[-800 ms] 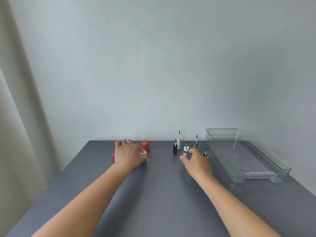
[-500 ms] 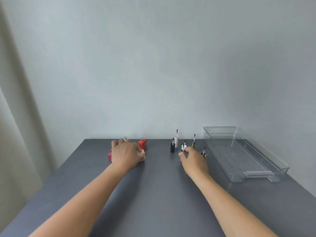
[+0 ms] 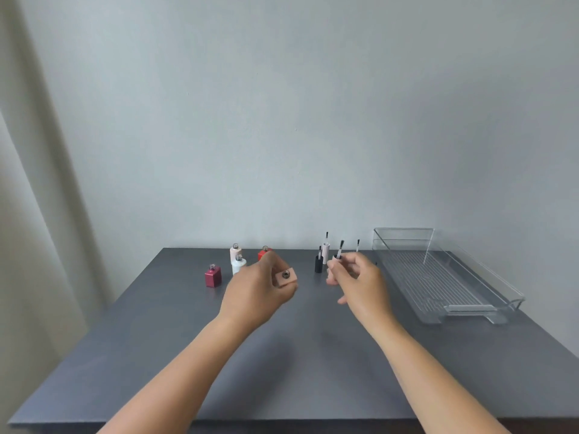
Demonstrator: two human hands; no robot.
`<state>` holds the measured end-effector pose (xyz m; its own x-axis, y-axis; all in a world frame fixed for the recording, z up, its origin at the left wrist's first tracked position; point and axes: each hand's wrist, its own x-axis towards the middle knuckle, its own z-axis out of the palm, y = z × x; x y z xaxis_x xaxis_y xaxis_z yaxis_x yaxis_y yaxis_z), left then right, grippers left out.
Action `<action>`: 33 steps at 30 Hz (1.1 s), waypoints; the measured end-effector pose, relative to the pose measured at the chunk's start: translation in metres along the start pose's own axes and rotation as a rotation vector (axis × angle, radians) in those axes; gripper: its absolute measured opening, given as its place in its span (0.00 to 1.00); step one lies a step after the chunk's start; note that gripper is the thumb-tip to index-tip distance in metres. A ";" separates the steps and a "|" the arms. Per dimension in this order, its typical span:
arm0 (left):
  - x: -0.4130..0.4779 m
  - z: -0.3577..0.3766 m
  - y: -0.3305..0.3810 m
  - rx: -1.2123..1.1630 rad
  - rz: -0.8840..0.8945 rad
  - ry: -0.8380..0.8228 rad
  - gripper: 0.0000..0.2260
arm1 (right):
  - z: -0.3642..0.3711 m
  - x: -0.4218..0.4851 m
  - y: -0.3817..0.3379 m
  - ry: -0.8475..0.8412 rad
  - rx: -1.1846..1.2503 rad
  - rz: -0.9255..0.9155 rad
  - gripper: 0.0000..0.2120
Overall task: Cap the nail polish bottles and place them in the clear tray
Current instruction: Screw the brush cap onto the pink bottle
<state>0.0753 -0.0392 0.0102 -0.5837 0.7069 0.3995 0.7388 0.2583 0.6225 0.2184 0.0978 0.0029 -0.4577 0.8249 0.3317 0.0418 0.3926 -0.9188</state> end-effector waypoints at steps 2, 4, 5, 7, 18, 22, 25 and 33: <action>-0.008 0.003 -0.001 -0.092 -0.040 -0.029 0.08 | -0.002 -0.010 -0.007 -0.022 0.058 -0.033 0.04; -0.014 0.007 -0.005 -0.155 -0.072 -0.065 0.08 | -0.004 -0.018 -0.011 -0.032 0.055 -0.045 0.05; -0.016 0.010 -0.007 -0.170 -0.089 -0.077 0.08 | -0.006 -0.020 -0.011 -0.041 0.038 -0.046 0.06; -0.019 0.013 -0.010 -0.199 -0.119 -0.074 0.08 | -0.007 -0.026 -0.013 -0.088 0.013 -0.048 0.08; -0.029 0.028 -0.018 -0.294 -0.092 0.048 0.16 | 0.003 -0.039 0.003 -0.133 -0.029 -0.049 0.05; -0.027 0.029 -0.022 -0.280 -0.092 0.060 0.16 | 0.008 -0.039 0.010 -0.065 -0.030 -0.060 0.04; -0.027 0.030 -0.025 -0.287 -0.090 0.055 0.16 | 0.010 -0.038 0.013 -0.041 -0.030 -0.063 0.05; -0.025 0.031 -0.029 -0.261 -0.069 0.053 0.17 | 0.014 -0.035 0.013 -0.047 -0.102 -0.079 0.05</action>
<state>0.0789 -0.0440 -0.0381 -0.6514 0.6562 0.3810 0.5891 0.1209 0.7990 0.2228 0.0688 -0.0235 -0.5039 0.7709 0.3897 0.0928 0.4969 -0.8628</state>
